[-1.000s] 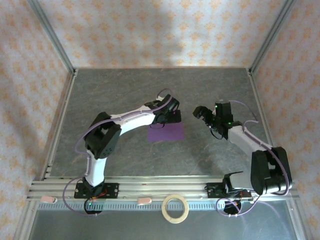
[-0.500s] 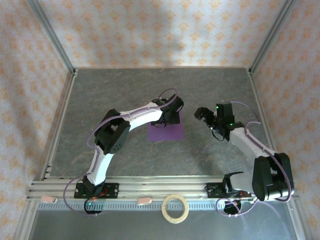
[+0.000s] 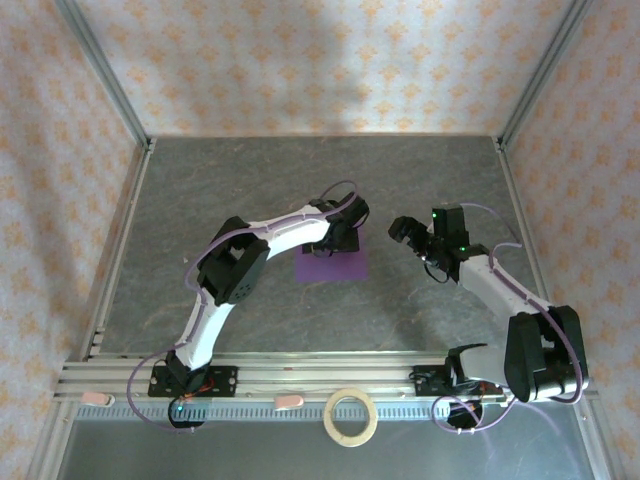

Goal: Fold a paper plane with a square sheet of paper (pick it up from the middle)

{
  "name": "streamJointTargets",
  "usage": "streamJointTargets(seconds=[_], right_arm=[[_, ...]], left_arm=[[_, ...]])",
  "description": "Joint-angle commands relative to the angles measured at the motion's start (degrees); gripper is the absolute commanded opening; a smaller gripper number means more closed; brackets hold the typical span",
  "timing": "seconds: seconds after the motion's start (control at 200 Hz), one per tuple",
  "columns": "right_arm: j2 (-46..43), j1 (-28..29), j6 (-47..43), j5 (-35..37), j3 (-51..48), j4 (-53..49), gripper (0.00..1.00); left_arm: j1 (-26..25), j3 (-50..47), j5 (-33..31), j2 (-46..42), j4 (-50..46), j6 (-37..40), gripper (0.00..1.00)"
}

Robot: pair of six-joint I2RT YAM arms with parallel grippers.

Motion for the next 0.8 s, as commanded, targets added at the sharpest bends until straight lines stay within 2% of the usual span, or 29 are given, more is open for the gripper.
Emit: streamJointTargets(seconds=[0.0, 0.445, 0.796], right_arm=[[-0.9, -0.1, -1.0, 0.1, -0.2, -1.0, 0.99], [-0.6, 0.0, -0.9, 0.2, -0.4, -1.3, 0.99], [-0.6, -0.1, -0.2, 0.1, -0.9, -0.8, 1.0]], left_arm=[[0.4, -0.3, -0.2, 0.5, -1.1, 0.6, 1.0], [0.4, -8.6, 2.0, 0.6, 3.5, 0.4, 0.97], [0.3, -8.2, 1.5, 1.4, 3.5, 0.4, 0.94]])
